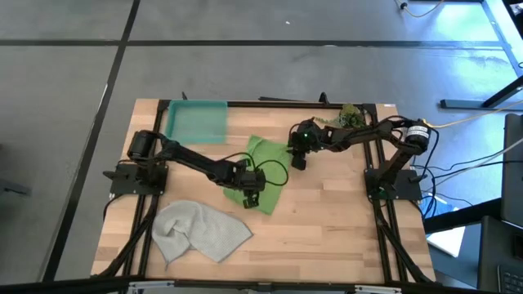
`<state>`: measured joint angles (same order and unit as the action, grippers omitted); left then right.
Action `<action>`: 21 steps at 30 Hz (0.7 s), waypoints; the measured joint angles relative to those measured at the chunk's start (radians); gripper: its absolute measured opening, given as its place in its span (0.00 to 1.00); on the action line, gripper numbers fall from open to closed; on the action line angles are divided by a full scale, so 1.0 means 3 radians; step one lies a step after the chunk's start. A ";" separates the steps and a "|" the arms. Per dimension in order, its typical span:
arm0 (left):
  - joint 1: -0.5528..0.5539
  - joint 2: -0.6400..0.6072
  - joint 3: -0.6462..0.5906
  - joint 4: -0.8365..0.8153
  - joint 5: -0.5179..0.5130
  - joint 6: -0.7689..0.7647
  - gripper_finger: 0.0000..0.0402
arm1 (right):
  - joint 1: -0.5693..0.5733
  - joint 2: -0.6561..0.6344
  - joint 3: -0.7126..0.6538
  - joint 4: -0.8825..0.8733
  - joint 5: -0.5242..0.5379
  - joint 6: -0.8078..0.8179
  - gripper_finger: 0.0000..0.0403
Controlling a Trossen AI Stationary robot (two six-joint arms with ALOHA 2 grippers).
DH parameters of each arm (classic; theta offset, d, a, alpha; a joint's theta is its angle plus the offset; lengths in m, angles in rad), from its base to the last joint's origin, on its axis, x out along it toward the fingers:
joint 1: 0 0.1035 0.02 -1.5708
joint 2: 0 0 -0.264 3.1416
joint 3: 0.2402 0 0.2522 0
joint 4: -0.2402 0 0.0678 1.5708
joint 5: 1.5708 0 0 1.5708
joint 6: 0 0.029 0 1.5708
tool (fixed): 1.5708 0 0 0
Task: Roll microfiber towels into tight, uniform cylinder then place into a basket
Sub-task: Roll the green towel
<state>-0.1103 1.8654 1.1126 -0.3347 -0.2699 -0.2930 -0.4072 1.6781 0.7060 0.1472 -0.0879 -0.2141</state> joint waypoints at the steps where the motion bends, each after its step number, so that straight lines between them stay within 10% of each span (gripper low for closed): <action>1: -0.0014 -0.0054 0.0005 0.0000 -0.0070 -0.0026 0.21 | 0.0017 -0.0045 0.0023 -0.0055 0.0001 -0.0004 0.28; 21: -0.0203 -0.0605 0.0007 -0.1249 -0.0475 -0.0931 0.21 | 0.1255 -0.0466 0.0024 -0.0190 -0.0065 -0.0177 0.28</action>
<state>-0.1712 1.6839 1.1148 -0.7094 -0.4124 -0.5724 -0.0306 1.5383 0.7132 0.0902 -0.1073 -0.2672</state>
